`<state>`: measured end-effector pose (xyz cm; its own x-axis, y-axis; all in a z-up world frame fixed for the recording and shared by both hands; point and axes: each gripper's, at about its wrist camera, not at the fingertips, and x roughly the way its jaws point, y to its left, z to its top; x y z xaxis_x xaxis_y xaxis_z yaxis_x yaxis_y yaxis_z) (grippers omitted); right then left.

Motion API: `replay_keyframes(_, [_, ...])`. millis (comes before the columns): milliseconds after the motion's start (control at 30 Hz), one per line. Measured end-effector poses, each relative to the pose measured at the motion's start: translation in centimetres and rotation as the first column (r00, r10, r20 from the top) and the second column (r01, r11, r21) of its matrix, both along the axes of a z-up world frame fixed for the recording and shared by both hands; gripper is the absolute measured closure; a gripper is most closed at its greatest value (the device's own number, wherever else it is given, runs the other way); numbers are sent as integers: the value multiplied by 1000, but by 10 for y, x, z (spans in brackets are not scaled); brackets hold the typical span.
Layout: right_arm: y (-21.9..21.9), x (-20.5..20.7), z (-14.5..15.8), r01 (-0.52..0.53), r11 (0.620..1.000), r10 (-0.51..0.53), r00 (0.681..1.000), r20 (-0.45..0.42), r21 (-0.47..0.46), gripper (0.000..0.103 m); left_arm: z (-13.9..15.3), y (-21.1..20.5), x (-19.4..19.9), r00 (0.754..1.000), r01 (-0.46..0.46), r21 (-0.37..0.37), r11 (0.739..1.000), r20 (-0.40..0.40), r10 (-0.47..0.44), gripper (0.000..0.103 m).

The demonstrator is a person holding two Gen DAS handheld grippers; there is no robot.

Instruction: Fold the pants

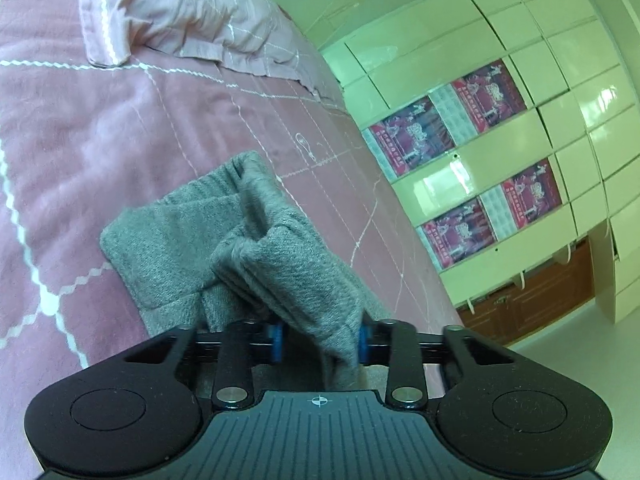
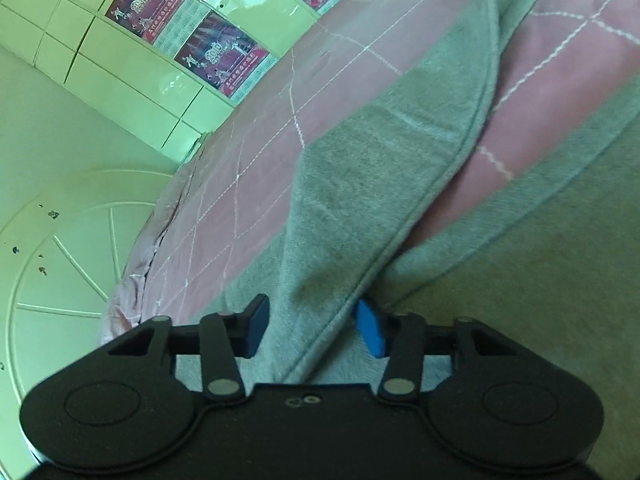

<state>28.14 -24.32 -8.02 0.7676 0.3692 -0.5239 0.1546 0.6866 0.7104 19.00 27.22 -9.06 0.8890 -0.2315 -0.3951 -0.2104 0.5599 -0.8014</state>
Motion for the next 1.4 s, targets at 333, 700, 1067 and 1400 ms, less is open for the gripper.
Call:
replay_keyframes(333, [4, -112, 98, -61, 980, 127, 926, 355, -192, 103, 57, 41, 18, 927, 185, 25, 982, 328, -183, 86])
replay_keyframes(700, [23, -127, 17, -151, 949, 166, 986, 29, -277, 103, -9, 46, 23, 979, 199, 37, 979, -53, -197, 85])
replay_keyframes(1067, [26, -139, 21, -171, 945, 185, 982, 24, -279, 103, -4, 61, 35, 950, 305, 184, 934, -126, -286, 86])
replay_keyframes(1400, [23, -146, 25, -172, 944, 198, 978, 66, -281, 103, 8, 54, 28, 947, 321, 291, 901, -132, -294, 85])
